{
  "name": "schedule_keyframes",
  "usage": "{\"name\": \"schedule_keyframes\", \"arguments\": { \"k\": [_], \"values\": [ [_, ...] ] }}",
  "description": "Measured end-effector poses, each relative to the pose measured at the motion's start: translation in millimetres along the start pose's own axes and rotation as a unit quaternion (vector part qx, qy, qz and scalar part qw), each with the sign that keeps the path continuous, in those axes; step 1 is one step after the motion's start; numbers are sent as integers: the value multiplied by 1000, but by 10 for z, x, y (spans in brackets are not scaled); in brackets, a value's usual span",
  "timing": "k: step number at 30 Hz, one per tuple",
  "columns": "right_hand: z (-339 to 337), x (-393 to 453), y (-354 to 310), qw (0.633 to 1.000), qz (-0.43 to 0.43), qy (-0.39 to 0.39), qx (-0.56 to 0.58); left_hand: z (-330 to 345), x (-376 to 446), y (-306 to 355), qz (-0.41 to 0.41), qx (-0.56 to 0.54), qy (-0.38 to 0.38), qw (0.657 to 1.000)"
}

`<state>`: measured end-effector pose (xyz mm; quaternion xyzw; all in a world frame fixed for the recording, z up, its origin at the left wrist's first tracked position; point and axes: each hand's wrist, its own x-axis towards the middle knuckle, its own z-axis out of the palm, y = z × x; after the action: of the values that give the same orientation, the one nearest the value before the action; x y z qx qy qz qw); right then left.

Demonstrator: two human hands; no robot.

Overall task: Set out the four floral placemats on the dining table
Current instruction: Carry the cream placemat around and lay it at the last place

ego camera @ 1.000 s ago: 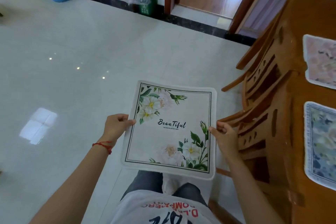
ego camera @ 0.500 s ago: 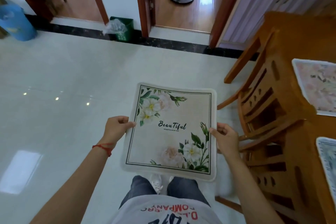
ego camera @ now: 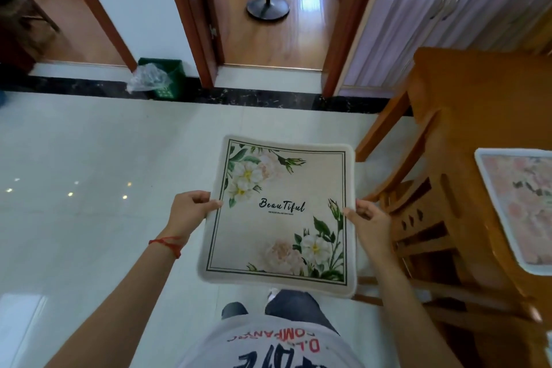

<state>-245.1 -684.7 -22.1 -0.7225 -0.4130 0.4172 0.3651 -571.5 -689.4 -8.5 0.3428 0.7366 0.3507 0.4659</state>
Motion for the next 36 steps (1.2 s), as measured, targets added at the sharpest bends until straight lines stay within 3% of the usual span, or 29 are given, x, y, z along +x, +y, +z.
{"name": "schedule_keyframes", "arguments": {
  "k": [10, 25, 36],
  "values": [
    [29, 1380, -628, 999, 23, 12, 25, 502, 1290, 987, -3, -3, -5, 1000],
    [408, 3333, -1483, 995, 38, 91, 34, 1101, 3515, 2598, 40, 43, -117, 991],
    [161, 4498, -1810, 985, 44, 146, 79, 1963, 4586, 3514, 38, 61, -176, 982]
  ]
}}
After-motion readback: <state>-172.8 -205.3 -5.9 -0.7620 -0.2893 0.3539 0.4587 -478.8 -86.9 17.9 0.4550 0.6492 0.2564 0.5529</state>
